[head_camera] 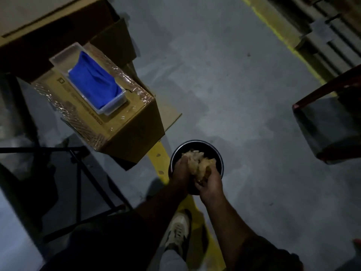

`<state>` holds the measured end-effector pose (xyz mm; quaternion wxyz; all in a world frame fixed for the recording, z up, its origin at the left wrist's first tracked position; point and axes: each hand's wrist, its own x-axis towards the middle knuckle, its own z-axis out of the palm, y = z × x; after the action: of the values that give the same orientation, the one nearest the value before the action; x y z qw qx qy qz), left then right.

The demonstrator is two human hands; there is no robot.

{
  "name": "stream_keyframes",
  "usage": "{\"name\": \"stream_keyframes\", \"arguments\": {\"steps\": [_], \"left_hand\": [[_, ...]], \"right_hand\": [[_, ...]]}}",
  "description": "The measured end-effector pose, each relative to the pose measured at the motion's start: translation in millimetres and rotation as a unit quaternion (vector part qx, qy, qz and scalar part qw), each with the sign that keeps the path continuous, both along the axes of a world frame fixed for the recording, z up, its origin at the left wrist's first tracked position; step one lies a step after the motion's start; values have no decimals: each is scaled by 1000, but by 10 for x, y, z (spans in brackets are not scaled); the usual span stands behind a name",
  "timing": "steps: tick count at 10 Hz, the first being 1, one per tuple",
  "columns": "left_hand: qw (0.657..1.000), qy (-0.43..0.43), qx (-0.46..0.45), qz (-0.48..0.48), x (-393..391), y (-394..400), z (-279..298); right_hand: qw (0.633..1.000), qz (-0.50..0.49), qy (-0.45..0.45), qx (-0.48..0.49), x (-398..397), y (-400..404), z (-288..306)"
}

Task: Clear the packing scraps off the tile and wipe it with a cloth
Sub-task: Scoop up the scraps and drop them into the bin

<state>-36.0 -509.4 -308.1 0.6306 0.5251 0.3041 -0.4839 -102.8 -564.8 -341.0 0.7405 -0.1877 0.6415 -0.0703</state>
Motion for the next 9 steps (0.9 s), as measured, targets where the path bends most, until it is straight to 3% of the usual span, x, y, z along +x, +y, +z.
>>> {"name": "stream_keyframes", "arguments": {"steps": [2,3,4,5,6,7,9], "left_hand": [[993,-82,33,-73,-41,67,318],[1000,25,-2,16,-45,71,590],[999,-21,7,39,-128,99,1026],[939,69,-116,317,-198,193,1472],[913,-355,151,-133,-185,497,2065],[918,-373,122,-60,-18,923,2628],[888,-449,104,2,109,1933,3339]], "right_hand": [[999,-9,13,-35,45,-8,347],[999,9,0,-48,100,59,672],[993,57,-15,-104,198,209,1136],[971,147,-28,-187,255,391,1715],[936,230,-87,-252,281,631,2324],[914,246,-112,-301,362,999,2900],[879,298,-187,-323,492,1994,3704]]}}
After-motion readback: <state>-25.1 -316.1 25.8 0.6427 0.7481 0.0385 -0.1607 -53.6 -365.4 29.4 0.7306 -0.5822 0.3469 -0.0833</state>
